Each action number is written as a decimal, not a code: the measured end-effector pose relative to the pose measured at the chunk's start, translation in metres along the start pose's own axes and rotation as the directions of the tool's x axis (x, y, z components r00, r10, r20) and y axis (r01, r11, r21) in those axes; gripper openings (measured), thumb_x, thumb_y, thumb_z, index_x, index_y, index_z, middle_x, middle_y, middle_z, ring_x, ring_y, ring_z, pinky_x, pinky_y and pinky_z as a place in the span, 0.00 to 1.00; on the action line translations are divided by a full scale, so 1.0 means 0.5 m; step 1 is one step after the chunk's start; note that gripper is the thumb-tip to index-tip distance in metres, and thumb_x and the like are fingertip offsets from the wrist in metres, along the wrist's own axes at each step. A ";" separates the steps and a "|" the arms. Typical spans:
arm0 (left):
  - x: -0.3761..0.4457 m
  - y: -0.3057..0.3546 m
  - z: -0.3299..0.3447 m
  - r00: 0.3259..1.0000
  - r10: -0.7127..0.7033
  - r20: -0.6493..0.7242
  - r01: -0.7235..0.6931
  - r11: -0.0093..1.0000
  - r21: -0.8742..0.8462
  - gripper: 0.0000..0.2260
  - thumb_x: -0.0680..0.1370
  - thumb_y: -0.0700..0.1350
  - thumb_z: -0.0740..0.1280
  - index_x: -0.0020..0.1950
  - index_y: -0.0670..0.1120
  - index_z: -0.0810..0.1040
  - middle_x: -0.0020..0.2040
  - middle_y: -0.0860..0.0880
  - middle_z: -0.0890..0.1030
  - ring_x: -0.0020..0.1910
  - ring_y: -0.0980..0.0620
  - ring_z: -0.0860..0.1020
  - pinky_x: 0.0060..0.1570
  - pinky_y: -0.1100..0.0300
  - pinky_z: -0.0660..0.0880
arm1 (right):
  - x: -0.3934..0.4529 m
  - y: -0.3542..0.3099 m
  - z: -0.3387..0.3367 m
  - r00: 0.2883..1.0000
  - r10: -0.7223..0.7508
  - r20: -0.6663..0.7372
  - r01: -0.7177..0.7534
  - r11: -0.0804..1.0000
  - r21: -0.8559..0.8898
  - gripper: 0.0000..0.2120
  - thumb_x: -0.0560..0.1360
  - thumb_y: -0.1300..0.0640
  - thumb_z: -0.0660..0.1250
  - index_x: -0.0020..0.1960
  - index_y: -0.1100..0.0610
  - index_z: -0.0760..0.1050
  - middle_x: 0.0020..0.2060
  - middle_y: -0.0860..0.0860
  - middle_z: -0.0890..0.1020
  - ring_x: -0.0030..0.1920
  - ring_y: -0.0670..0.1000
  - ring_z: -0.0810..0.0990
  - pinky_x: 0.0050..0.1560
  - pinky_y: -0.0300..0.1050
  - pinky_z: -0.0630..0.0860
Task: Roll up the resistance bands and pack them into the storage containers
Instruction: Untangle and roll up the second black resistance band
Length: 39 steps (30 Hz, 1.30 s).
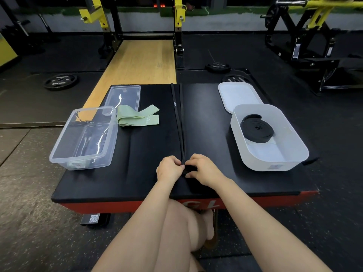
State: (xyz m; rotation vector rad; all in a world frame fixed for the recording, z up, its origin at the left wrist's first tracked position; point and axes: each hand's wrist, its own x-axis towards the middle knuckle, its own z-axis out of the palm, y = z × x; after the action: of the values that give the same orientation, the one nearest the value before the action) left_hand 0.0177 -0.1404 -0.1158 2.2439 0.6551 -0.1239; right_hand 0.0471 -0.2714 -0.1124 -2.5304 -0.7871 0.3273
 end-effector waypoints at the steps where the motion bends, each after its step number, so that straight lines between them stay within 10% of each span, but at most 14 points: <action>1: 0.001 0.003 0.001 1.000 -0.003 -0.007 0.003 1.000 0.031 0.08 0.75 0.46 0.68 0.54 0.47 0.79 0.55 0.51 0.80 0.58 0.50 0.76 0.60 0.55 0.71 | -0.001 0.000 0.001 1.000 0.008 -0.003 -0.008 1.000 0.009 0.19 0.72 0.54 0.72 0.62 0.56 0.77 0.52 0.51 0.74 0.55 0.51 0.71 0.54 0.41 0.69; 16: -0.012 -0.001 0.017 0.998 -0.001 -0.063 -0.001 0.999 -0.041 0.09 0.76 0.45 0.67 0.56 0.48 0.77 0.51 0.49 0.81 0.53 0.50 0.78 0.57 0.54 0.73 | -0.036 -0.051 0.073 0.899 0.273 -0.343 -0.285 0.958 0.018 0.21 0.75 0.46 0.66 0.60 0.60 0.70 0.57 0.53 0.74 0.58 0.53 0.69 0.59 0.43 0.67; 32: -0.011 -0.014 0.009 0.994 0.071 -0.084 -0.077 0.995 -0.067 0.03 0.75 0.46 0.69 0.44 0.48 0.80 0.47 0.50 0.80 0.49 0.50 0.77 0.59 0.50 0.71 | -0.011 -0.015 0.028 0.984 0.109 -0.144 -0.112 0.994 -0.009 0.19 0.72 0.49 0.71 0.56 0.61 0.73 0.51 0.53 0.74 0.55 0.52 0.68 0.50 0.38 0.63; 39: -0.008 -0.007 0.003 0.995 0.079 -0.058 -0.089 0.976 -0.196 0.10 0.73 0.38 0.71 0.53 0.45 0.78 0.46 0.52 0.80 0.44 0.55 0.77 0.49 0.63 0.73 | 0.003 0.000 0.005 0.999 0.017 -0.030 -0.018 1.000 -0.014 0.23 0.71 0.51 0.73 0.61 0.60 0.74 0.53 0.52 0.73 0.57 0.52 0.68 0.56 0.40 0.66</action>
State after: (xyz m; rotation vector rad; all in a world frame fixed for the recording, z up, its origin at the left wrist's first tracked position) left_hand 0.0126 -0.1410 -0.1180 2.0834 0.5712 0.0386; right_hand 0.0474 -0.2694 -0.1145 -2.5505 -0.7585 0.2895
